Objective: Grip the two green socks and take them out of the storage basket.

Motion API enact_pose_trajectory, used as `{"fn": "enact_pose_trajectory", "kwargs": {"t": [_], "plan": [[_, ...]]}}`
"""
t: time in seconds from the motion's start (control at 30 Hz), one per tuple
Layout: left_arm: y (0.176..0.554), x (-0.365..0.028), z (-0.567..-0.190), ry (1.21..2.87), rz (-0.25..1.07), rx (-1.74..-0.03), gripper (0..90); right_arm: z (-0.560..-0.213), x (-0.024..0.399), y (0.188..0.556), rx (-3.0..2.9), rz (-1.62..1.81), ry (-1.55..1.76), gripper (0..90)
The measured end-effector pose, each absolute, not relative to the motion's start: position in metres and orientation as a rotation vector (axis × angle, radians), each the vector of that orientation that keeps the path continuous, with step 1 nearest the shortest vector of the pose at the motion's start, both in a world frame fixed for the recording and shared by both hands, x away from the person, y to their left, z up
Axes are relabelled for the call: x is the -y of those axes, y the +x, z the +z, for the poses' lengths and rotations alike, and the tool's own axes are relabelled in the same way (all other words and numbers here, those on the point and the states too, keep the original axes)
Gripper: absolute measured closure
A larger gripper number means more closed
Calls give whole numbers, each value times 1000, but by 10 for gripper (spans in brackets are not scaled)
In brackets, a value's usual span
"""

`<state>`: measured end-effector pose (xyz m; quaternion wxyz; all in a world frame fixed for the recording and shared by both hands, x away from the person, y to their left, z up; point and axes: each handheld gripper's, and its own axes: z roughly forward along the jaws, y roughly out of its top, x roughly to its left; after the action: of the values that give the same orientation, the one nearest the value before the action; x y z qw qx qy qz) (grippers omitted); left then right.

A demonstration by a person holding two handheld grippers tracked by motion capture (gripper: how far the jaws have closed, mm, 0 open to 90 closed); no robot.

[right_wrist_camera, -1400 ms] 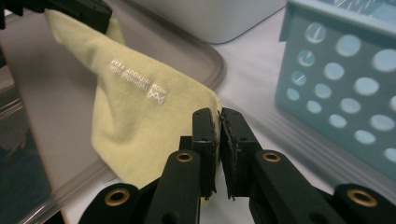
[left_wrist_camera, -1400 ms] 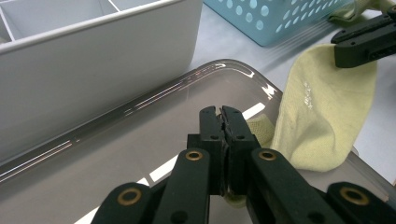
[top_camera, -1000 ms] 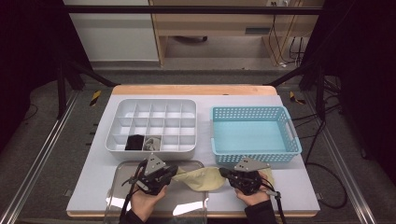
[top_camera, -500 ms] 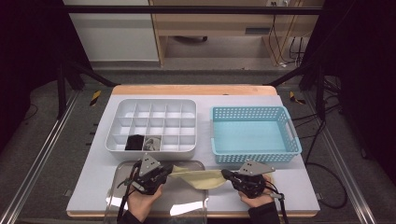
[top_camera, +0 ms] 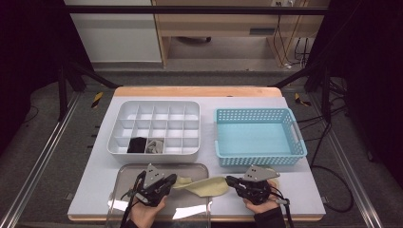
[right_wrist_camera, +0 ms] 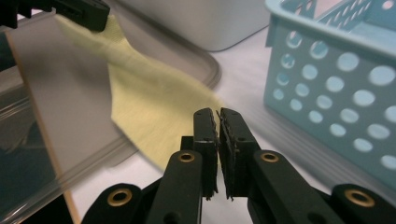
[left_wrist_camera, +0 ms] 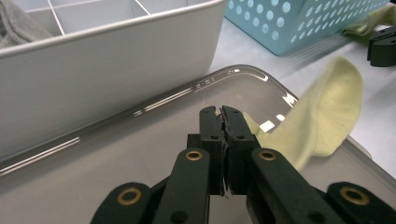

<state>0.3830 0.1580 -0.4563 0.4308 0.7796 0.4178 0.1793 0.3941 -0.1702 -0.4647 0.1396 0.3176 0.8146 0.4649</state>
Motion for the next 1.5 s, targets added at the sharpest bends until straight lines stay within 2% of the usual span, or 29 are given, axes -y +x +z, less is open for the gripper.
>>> {"fn": "enact_pose_trajectory", "kwargs": {"t": [0.53,0.93,1.3,1.5], "plan": [[379,-162,-451,1904,428,-1020,874,-488,148,391,-2502,1263,975,879],[367,-161,-445,1897,409,-966,874,-488,150,397,-2399,1189,1015,899],[368,-161,-444,1899,414,-961,874,-470,150,408,-2276,1345,999,763],[370,-160,-444,1900,415,-960,874,-476,148,417,-2314,1334,1026,768]]}}
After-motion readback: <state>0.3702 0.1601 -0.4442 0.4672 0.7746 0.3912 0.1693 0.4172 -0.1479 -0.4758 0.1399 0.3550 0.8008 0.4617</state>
